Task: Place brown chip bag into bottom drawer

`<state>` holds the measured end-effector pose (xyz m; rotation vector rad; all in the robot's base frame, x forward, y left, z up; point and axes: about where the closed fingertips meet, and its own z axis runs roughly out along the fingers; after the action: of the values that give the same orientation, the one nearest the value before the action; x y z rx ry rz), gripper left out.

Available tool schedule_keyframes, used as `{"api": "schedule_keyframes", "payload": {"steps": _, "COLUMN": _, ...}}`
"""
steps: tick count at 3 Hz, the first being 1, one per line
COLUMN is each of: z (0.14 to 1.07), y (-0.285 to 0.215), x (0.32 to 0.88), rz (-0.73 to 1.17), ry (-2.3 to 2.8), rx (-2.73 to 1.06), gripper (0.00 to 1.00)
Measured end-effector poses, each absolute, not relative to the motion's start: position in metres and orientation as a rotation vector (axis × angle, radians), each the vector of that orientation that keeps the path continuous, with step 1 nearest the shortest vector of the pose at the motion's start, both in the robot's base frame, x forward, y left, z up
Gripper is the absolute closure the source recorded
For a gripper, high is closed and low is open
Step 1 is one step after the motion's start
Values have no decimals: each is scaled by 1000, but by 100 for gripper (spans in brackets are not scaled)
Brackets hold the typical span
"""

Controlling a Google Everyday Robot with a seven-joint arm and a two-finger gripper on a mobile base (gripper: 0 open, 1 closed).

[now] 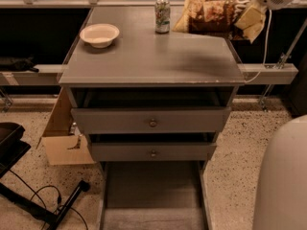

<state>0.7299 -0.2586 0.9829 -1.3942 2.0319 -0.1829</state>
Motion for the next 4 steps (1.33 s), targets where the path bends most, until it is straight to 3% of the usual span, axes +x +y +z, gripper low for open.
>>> {"api": "schedule_keyframes", "payload": {"steps": 2, "z": 1072, "y": -311, "x": 618, "rz": -310, "ry": 1995, "rx": -1208, "gripper": 100}}
{"api": "schedule_keyframes", "payload": {"steps": 3, "z": 1070, "y": -316, "x": 562, "rz": -304, "ry": 1980, "rx": -1176, "gripper": 100}}
{"api": "schedule_keyframes", "payload": {"steps": 4, "z": 1005, "y": -312, "x": 532, "rz": -161, "ry": 2015, "rx": -1234, "gripper": 100}}
